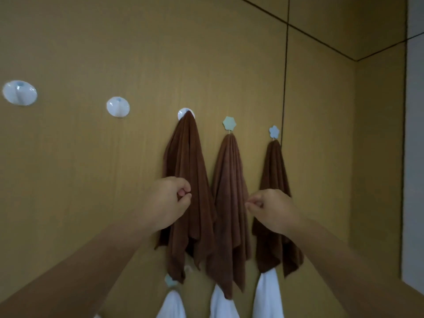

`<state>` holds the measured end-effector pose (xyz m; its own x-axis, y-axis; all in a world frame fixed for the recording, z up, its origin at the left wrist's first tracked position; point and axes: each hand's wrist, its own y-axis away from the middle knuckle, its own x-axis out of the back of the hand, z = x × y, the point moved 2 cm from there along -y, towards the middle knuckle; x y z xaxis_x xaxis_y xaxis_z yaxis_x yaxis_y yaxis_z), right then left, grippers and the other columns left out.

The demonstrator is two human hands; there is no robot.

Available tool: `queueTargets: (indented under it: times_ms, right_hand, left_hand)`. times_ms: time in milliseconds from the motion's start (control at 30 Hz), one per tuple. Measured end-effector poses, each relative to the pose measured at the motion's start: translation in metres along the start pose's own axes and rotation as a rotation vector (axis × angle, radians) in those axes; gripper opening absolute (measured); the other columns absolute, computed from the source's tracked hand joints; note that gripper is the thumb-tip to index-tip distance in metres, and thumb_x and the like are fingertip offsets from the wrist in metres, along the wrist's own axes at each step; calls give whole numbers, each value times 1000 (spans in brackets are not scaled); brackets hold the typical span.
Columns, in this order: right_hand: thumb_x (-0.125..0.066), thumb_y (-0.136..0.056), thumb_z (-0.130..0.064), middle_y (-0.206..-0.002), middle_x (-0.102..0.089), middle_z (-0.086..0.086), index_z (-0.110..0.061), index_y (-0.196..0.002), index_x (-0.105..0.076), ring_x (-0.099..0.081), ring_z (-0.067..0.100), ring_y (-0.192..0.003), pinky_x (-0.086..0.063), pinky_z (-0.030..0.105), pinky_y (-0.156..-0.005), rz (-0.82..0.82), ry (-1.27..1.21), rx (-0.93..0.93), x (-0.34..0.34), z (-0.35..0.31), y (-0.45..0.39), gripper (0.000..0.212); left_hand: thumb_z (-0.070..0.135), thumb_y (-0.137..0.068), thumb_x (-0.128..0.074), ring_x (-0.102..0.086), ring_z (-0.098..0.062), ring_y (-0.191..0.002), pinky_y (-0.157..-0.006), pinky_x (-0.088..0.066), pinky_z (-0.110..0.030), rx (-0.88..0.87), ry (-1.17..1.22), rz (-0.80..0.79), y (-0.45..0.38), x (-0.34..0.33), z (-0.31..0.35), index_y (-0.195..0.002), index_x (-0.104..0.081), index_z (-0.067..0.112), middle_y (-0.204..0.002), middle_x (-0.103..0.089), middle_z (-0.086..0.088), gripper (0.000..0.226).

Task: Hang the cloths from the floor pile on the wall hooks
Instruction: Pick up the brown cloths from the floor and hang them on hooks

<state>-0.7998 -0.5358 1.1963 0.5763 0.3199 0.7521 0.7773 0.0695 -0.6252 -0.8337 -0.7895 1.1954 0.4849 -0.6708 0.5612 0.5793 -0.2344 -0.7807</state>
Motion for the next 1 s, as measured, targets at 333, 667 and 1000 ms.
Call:
queueTargets:
  times_ms: [333,667,1000]
  right_hand:
    - [-53,-90,-33,-84,-69,-5,-28,-86,-69,-62,16,-76,-48,27,-69,-83,121,-186,57,88,183,17]
    - [-54,-92,-31,-92,-67,-2,-19,-101,-70,-59,15,-76,-48,27,-69,-39,251,-577,81,154,355,21]
    - [-55,-90,-43,-98,-63,-8,-25,-114,-64,-60,13,-88,-47,27,-79,9,321,-1233,35,135,530,31]
  left_hand:
    - [29,-81,-61,-58,-7,-75,-71,-50,-24,-42,200,-301,104,-103,128,-92,-65,27,-81,-55,10,12]
    - [27,-89,-58,-52,-4,-91,-78,-40,-22,-212,388,-604,176,-224,214,-113,-62,22,-101,-57,11,24]
    - [21,-91,-59,-56,-8,-98,-80,-41,-19,-312,704,-1070,288,-337,241,-114,-61,20,-103,-61,7,23]
